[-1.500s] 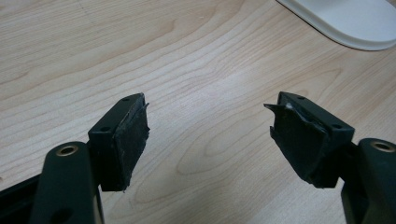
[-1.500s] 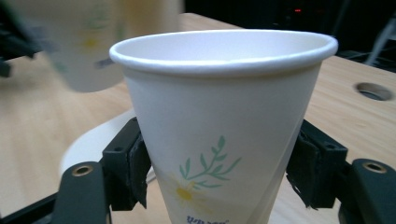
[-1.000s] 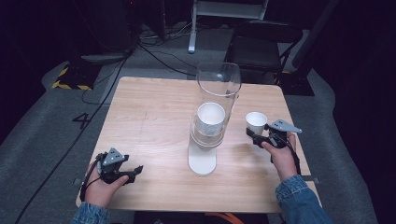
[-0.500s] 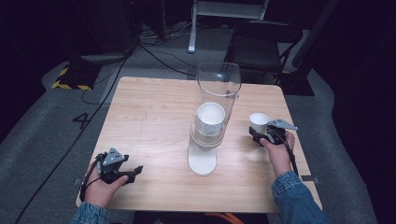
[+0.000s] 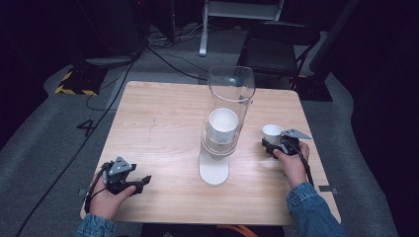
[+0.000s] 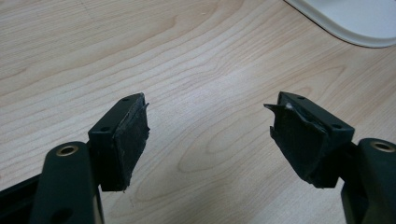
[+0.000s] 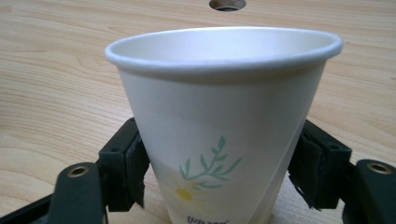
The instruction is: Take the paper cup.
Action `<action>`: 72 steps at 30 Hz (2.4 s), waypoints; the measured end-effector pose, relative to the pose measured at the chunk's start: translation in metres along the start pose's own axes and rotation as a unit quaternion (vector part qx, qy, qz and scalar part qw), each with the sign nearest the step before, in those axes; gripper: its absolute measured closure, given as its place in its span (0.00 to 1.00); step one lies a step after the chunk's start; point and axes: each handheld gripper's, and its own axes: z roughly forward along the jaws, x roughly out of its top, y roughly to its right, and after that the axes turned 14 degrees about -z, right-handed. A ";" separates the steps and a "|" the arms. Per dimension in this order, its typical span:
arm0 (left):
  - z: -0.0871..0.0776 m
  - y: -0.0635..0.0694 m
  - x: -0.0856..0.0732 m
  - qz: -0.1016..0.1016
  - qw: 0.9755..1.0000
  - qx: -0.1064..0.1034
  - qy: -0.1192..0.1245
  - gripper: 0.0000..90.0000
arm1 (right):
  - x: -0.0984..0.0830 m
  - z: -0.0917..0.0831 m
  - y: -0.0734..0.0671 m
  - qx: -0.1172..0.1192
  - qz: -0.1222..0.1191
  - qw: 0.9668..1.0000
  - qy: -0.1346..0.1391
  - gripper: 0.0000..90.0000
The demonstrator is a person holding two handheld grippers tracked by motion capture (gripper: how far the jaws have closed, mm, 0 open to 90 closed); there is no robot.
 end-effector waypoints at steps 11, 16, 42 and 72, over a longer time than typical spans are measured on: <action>0.000 0.001 0.000 -0.004 1.000 0.000 0.001 0.30 | -0.001 -0.002 -0.003 0.004 -0.009 1.000 -0.005 0.17; 0.000 0.001 0.000 -0.003 1.000 0.002 0.001 0.30 | 0.000 -0.007 -0.004 0.004 -0.014 1.000 0.001 0.18; -0.001 0.003 -0.001 -0.001 1.000 0.000 -0.002 0.30 | 0.004 -0.096 0.013 0.038 -0.036 0.995 0.090 0.18; 0.004 0.002 -0.007 -0.001 1.000 0.001 -0.022 0.29 | -0.063 -0.133 0.031 0.099 -0.021 0.994 -0.044 0.22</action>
